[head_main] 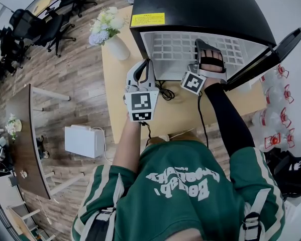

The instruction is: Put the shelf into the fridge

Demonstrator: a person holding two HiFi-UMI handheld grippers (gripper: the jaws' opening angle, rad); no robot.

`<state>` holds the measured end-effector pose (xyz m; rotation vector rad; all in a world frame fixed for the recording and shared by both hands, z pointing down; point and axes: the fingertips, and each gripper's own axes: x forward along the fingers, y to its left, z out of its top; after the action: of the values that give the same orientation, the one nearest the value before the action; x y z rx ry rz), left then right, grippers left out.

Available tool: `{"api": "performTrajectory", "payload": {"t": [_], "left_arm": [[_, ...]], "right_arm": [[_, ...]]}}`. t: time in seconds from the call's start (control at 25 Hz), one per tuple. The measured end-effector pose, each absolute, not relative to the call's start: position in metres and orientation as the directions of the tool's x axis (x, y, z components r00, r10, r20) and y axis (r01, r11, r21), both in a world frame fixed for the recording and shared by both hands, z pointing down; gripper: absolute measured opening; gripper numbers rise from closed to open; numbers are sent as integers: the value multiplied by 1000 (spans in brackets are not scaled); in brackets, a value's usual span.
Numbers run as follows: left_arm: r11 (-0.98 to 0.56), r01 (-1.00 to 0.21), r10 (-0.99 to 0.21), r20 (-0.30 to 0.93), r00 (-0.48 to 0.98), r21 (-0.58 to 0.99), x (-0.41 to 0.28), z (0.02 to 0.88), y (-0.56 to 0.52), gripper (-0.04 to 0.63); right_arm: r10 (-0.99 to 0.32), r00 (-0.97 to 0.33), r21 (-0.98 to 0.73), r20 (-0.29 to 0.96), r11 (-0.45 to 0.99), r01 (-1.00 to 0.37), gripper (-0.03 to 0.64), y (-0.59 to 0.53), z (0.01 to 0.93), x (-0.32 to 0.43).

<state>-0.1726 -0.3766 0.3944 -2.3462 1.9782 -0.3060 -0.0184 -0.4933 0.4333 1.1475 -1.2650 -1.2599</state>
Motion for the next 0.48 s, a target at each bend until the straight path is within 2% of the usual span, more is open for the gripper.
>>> {"api": "performTrajectory", "payload": {"t": [0.48], "left_arm": [[-171, -969, -982, 113, 152, -179, -171, 394, -380, 0]], "right_arm": [[-997, -82, 1000, 11, 10, 12, 51, -503, 433, -19]]}}
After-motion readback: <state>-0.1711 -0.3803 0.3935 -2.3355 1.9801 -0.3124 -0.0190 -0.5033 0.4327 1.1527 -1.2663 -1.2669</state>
